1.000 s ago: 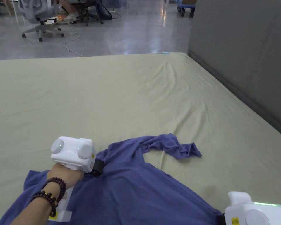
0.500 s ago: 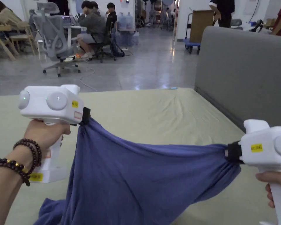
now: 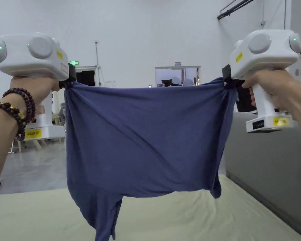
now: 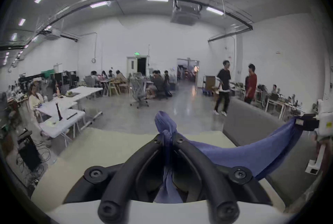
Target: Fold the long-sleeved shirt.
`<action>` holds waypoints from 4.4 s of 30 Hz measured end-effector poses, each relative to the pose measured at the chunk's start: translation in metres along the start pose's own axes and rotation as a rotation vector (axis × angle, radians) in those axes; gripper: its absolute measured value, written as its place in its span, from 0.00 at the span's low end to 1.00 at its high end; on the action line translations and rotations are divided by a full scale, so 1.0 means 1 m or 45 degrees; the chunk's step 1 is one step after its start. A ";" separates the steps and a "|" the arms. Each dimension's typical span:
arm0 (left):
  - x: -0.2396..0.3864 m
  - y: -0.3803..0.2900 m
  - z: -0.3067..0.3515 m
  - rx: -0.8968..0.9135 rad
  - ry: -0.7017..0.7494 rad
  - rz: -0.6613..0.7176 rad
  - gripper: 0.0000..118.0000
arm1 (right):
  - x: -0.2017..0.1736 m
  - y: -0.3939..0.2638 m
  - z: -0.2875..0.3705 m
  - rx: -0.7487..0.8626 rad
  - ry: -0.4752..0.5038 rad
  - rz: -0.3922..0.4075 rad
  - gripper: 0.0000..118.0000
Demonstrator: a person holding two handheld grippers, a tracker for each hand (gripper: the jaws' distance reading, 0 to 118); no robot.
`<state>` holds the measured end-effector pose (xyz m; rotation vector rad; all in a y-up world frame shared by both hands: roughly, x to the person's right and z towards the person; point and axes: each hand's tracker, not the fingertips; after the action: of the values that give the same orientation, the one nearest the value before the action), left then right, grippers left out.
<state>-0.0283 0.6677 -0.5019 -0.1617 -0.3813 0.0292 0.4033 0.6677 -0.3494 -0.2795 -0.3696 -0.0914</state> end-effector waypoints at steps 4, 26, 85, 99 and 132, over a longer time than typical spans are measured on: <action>-0.009 0.026 0.007 0.023 -0.008 0.074 0.03 | -0.005 0.017 -0.002 0.092 0.009 -0.030 0.02; -0.080 -0.204 -0.026 -0.322 0.094 0.120 0.03 | -0.048 -0.216 -0.106 -0.369 0.123 -0.010 0.02; 0.034 -0.524 -0.018 -0.889 -0.064 -0.167 0.98 | -0.043 -0.588 0.094 -0.900 0.181 0.087 0.00; 0.036 -0.566 -0.093 -1.004 0.032 -0.159 0.00 | -0.028 -0.600 0.074 -0.984 0.134 0.066 0.00; -0.031 -0.543 0.173 -0.837 0.030 0.079 0.00 | -0.058 -0.584 0.128 -0.854 0.208 0.054 0.00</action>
<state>-0.1224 0.1562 -0.2664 -0.8226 -0.3512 -0.0387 0.2250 0.1469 -0.1088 -0.9366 -0.1597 -0.1946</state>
